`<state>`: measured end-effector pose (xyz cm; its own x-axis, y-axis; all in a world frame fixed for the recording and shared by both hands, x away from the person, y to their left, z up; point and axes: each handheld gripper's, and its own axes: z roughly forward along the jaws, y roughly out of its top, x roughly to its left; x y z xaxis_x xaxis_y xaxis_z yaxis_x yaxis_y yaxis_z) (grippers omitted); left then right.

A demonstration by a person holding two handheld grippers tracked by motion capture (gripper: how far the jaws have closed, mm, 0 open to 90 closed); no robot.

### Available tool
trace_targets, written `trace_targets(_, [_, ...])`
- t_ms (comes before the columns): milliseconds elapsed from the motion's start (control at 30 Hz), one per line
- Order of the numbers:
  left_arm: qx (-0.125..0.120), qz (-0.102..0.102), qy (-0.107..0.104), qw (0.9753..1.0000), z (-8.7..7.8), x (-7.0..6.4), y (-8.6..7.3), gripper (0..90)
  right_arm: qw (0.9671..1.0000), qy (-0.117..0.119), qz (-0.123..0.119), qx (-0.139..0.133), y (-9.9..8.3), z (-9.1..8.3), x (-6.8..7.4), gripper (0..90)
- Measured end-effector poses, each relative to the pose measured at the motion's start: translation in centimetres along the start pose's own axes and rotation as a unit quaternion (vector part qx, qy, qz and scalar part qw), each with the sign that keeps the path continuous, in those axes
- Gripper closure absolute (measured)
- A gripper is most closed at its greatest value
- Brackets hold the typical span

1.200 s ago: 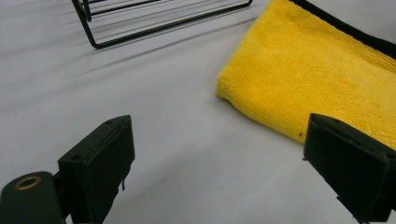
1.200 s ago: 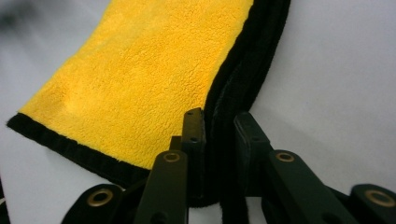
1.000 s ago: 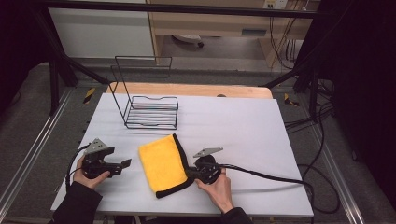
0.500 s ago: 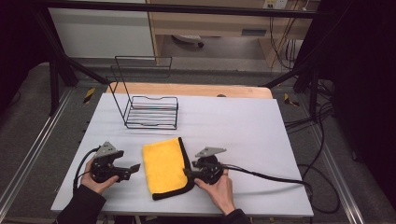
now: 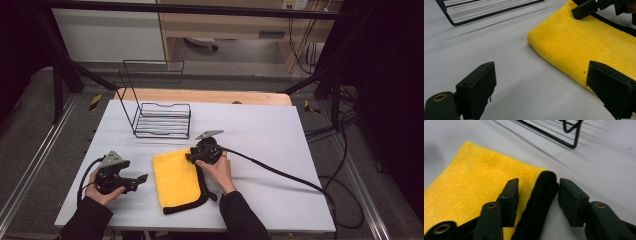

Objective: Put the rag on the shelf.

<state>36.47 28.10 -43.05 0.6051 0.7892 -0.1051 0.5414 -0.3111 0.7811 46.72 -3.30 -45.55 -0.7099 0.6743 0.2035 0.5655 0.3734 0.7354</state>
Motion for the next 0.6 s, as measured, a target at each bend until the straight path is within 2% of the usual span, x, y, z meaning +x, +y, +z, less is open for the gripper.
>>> trace_targets(100, [0.0,-0.003,0.0,1.0,0.1,0.1,0.0,9.7,0.9999,0.008,0.012,-0.001,-0.1,0.1,0.2,64.1])
trace_targets(167, [0.001,-0.003,0.001,1.0,0.2,0.2,0.0,9.8,0.9994,0.023,0.023,0.007,-0.1,0.1,0.2,73.8])
trace_targets(267, [0.002,-0.002,0.001,1.0,0.2,0.1,0.0,9.8,0.9989,0.03,0.035,0.009,0.0,0.0,0.1,78.4])
trace_targets(433, [0.0,-0.003,0.001,1.0,0.1,0.3,0.0,9.8,0.9993,-0.006,0.036,-0.011,-0.1,-0.7,0.7,79.5])
trace_targets(600, [-0.002,-0.003,0.002,1.0,0.0,0.3,0.0,9.8,0.9973,-0.046,0.053,-0.021,-0.5,-1.9,0.6,79.4])
